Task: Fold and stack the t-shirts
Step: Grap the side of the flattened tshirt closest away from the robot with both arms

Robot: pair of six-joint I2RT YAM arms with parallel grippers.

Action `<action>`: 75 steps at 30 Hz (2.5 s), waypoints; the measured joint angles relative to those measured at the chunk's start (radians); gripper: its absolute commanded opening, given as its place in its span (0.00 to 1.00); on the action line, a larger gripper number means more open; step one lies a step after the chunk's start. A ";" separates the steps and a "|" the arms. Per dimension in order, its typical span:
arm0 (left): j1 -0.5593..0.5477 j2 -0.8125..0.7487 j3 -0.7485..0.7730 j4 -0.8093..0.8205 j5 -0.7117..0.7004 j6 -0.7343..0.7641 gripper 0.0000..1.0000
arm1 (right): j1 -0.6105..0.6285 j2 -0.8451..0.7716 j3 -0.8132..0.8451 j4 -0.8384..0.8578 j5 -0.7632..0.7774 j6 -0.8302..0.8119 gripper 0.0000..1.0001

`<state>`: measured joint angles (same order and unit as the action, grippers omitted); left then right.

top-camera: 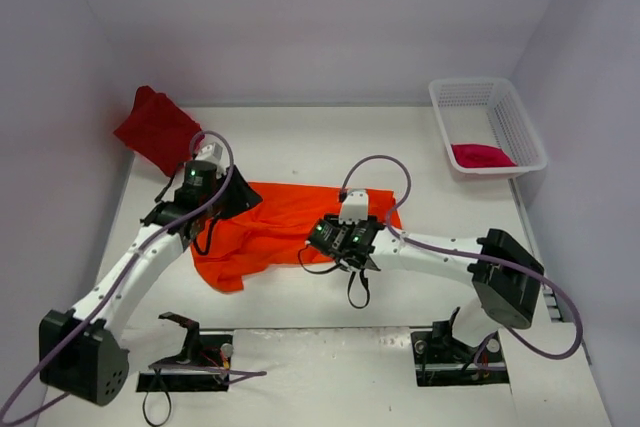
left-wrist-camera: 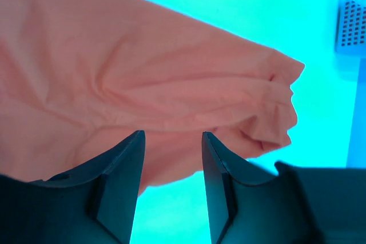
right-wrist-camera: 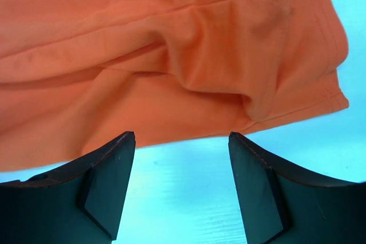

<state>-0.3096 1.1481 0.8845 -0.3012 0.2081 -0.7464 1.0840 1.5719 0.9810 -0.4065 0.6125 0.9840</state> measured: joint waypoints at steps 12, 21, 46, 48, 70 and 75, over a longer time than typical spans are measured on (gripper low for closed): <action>-0.017 -0.316 -0.212 -0.238 -0.021 -0.122 0.39 | -0.246 -0.220 -0.071 0.000 0.009 -0.056 0.61; -0.033 -0.246 -0.212 -0.332 -0.087 -0.152 0.39 | -0.420 -0.233 -0.164 0.086 -0.068 -0.138 0.61; -0.154 -0.246 -0.296 -0.352 -0.130 -0.244 0.39 | -0.487 -0.287 -0.321 0.193 -0.211 -0.148 0.60; -0.196 -0.234 -0.305 -0.348 -0.140 -0.263 0.39 | -0.487 -0.293 -0.327 0.194 -0.211 -0.147 0.60; -0.267 -0.132 -0.392 -0.264 -0.193 -0.402 0.38 | -0.487 -0.294 -0.330 0.194 -0.211 -0.148 0.60; -0.264 -0.093 -0.392 -0.246 -0.204 -0.410 0.38 | -0.487 -0.294 -0.330 0.194 -0.211 -0.148 0.60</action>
<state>-0.5732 1.0546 0.4927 -0.5476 0.0044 -1.1568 0.5968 1.2781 0.6514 -0.2123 0.4019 0.8356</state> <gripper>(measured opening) 0.380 0.603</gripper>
